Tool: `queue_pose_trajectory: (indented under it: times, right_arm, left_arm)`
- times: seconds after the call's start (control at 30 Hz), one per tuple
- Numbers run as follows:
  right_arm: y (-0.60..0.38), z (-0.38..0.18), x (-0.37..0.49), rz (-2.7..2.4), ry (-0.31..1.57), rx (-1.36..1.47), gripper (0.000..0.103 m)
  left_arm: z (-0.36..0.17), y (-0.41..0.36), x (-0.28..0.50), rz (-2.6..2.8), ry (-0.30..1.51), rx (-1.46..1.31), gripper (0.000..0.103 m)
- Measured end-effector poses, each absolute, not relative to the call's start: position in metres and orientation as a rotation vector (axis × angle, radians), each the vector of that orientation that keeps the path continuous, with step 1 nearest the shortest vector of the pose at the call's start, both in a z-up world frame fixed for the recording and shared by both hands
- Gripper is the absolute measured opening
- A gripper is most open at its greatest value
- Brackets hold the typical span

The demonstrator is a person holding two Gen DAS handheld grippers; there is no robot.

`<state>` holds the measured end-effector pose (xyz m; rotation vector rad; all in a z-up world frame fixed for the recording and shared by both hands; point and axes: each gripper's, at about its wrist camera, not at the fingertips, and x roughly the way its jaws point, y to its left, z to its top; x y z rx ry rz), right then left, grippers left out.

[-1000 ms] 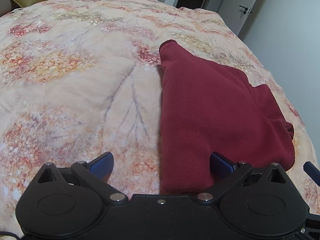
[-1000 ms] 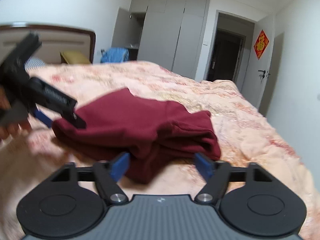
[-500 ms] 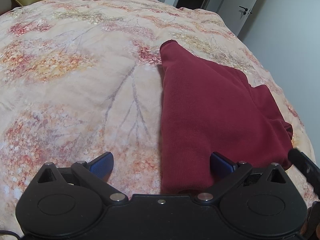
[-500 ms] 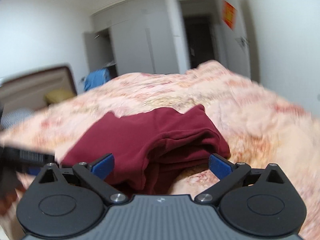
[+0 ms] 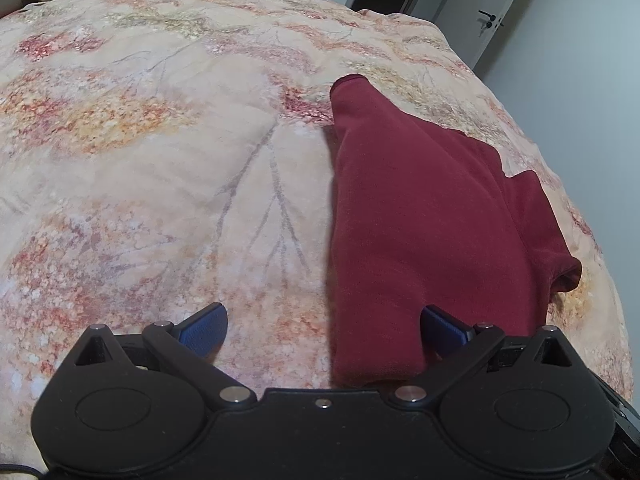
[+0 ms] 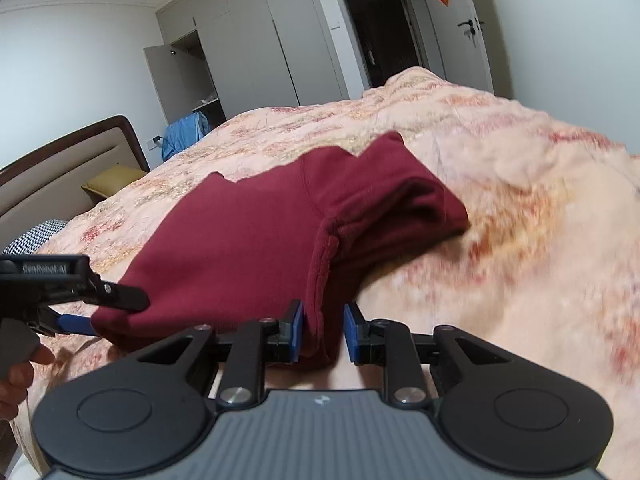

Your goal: Fold small clothes

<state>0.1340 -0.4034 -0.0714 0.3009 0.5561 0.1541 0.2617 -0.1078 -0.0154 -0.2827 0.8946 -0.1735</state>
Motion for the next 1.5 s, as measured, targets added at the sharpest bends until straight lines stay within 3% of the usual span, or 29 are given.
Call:
queue_pose_trajectory:
  times: [0.2,0.23,0.3,0.33,0.4,0.5,1.0,1.2,1.5]
  right_arm:
    - [-0.406,-0.074,0.133,0.140,0.553,0.331,0.034]
    - [-0.407,-0.074,0.133,0.136,0.553,0.336,0.040]
    - [-0.411,-0.073,0.131,0.124,0.546,0.352,0.060]
    - [-0.414,-0.072,0.130,0.120,0.538,0.362,0.077]
    - [-0.420,-0.067,0.128,0.118,0.511,0.372,0.093]
    - [-0.426,-0.058,0.132,0.105,0.476,0.345,0.103]
    - [-0.465,-0.062,0.244,0.121,0.512,0.386,0.103]
    - [-0.464,-0.088,0.244,0.103,0.515,0.413,0.096]
    - [-0.465,-0.099,0.245,0.118,0.515,0.424,0.100]
  left_arm:
    - [-0.016,-0.112,0.259,-0.163,0.890,-0.258,0.103]
    - [-0.015,-0.112,0.259,-0.163,0.890,-0.259,0.103]
    - [-0.012,-0.110,0.259,-0.154,0.880,-0.263,0.102]
    - [-0.010,-0.108,0.259,-0.151,0.872,-0.265,0.102]
    - [-0.004,-0.105,0.262,-0.139,0.847,-0.269,0.102]
    - [0.007,-0.104,0.271,-0.121,0.811,-0.259,0.102]
    - [-0.003,-0.126,0.334,-0.129,0.812,-0.181,0.103]
    - [-0.016,-0.136,0.335,-0.139,0.805,-0.175,0.103]
    - [-0.021,-0.137,0.338,-0.147,0.811,-0.191,0.103]
